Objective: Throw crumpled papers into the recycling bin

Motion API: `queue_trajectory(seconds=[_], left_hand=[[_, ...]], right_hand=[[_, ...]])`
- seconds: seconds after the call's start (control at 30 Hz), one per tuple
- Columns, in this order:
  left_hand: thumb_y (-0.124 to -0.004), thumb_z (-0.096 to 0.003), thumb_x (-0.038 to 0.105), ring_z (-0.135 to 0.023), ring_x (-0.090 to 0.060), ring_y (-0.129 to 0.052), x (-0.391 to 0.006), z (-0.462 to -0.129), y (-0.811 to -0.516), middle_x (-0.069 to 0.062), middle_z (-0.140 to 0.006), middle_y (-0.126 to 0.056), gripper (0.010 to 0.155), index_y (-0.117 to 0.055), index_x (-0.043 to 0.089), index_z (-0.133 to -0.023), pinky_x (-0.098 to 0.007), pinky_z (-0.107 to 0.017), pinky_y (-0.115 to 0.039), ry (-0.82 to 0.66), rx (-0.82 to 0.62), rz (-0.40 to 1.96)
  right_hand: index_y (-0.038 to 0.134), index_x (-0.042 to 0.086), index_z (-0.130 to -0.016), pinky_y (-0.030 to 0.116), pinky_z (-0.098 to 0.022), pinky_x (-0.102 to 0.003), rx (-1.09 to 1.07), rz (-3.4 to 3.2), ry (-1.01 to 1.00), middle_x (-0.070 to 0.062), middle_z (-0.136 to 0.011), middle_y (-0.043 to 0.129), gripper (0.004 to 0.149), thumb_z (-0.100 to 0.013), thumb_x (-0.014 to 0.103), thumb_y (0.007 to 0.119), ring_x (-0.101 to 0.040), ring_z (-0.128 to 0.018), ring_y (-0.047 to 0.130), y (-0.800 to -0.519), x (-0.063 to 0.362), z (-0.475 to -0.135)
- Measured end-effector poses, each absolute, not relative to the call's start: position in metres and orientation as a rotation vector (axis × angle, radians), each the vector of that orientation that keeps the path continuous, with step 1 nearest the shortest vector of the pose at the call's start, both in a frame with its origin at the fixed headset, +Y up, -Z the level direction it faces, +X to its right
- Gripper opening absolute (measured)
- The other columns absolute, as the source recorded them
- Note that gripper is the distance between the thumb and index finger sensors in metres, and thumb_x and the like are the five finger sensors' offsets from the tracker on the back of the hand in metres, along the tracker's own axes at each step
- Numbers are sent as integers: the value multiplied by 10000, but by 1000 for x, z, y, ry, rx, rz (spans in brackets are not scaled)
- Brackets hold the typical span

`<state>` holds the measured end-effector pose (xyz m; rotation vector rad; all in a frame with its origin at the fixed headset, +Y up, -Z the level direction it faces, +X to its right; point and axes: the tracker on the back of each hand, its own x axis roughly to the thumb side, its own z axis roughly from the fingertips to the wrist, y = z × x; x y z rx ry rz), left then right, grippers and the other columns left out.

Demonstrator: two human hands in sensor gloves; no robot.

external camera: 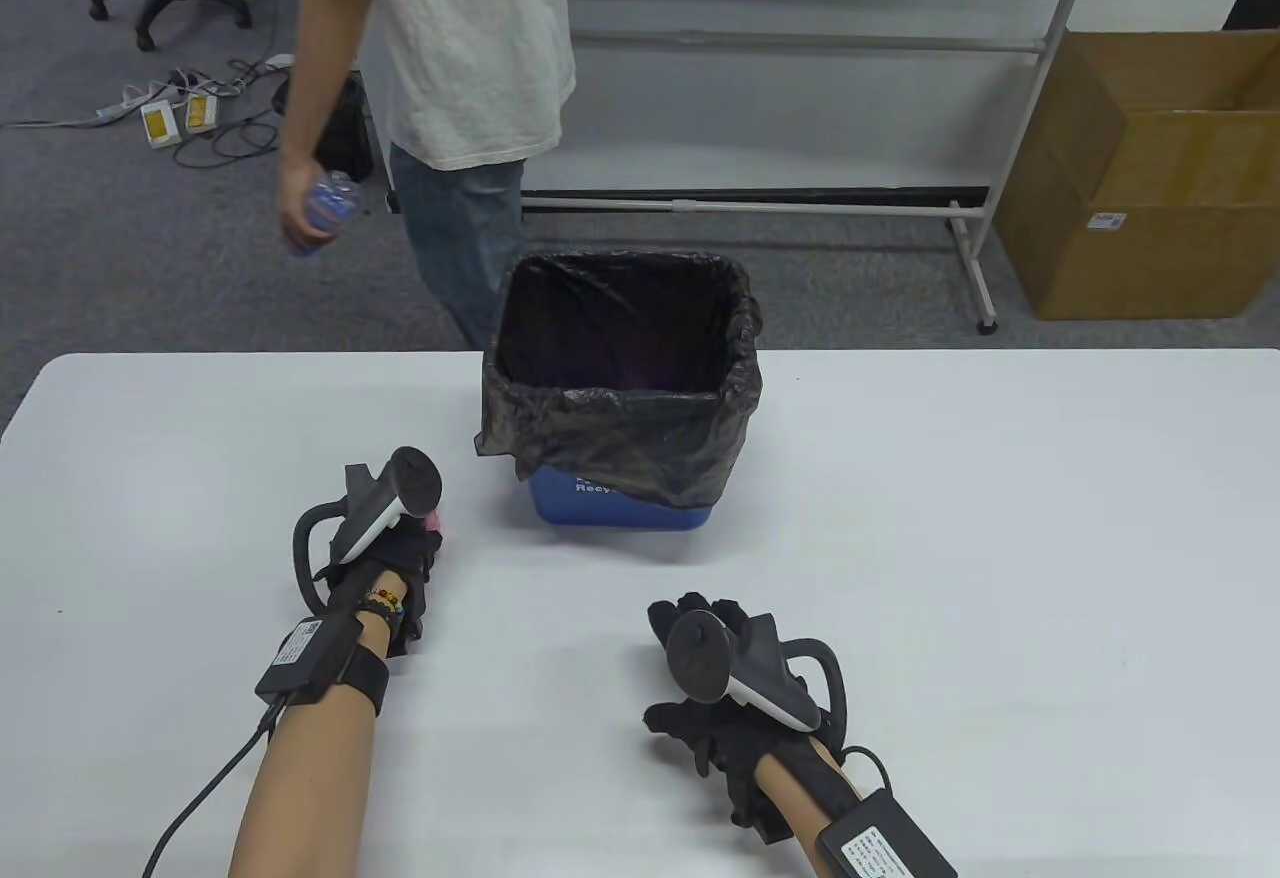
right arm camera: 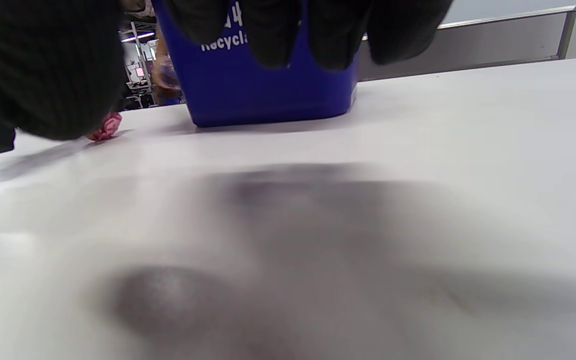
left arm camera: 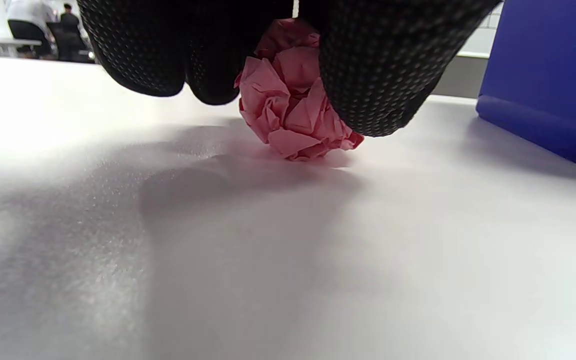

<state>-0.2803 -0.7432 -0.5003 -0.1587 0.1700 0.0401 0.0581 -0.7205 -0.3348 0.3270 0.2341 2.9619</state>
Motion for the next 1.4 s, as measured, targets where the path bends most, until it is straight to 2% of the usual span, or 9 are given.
queue_trajectory(seconds=[0.2, 0.5, 0.9, 1.17, 1.4], left_hand=[[-889, -441, 350, -913, -312, -887, -279, -500, -740, -125, -1096, -727, 634, -689, 220, -1029, -420, -635, -848, 187, -111, 26], [-893, -442, 366, -893, -317, -911, -274, -488, -718, -137, -1077, -758, 631, -706, 201, -1021, -420, -624, -862, 162, -90, 77], [-913, -445, 369, -896, -329, -924, -253, -462, -701, -154, -1075, -770, 634, -718, 190, -1021, -430, -623, -869, 19, -357, 340], [-927, -440, 373, -884, -327, -944, -226, -447, -684, -158, -1061, -795, 632, -738, 181, -1011, -428, -611, -883, -111, -447, 435], [-932, -442, 367, -888, -333, -941, -202, -437, -656, -160, -1064, -793, 631, -740, 179, -1013, -434, -613, -881, -267, -487, 567]], right_hand=[[379, 374, -1079, 540, -767, -520, 320, 2955, 227, 2, -1187, 467, 952, -296, 605, 869, -344, -1116, 511, -720, 59, -335], [381, 373, -1079, 540, -767, -520, 326, 2953, 214, 1, -1188, 465, 950, -297, 605, 869, -343, -1116, 511, -719, 58, -335], [378, 374, -1079, 540, -767, -521, 331, 2953, 183, 1, -1188, 465, 952, -297, 604, 870, -346, -1115, 511, -719, 58, -335], [379, 374, -1079, 541, -767, -520, 330, 2957, 179, -2, -1188, 465, 953, -295, 604, 871, -341, -1117, 510, -719, 58, -334], [379, 372, -1079, 540, -767, -520, 320, 2956, 185, -1, -1188, 465, 955, -295, 603, 873, -344, -1116, 511, -719, 59, -334]])
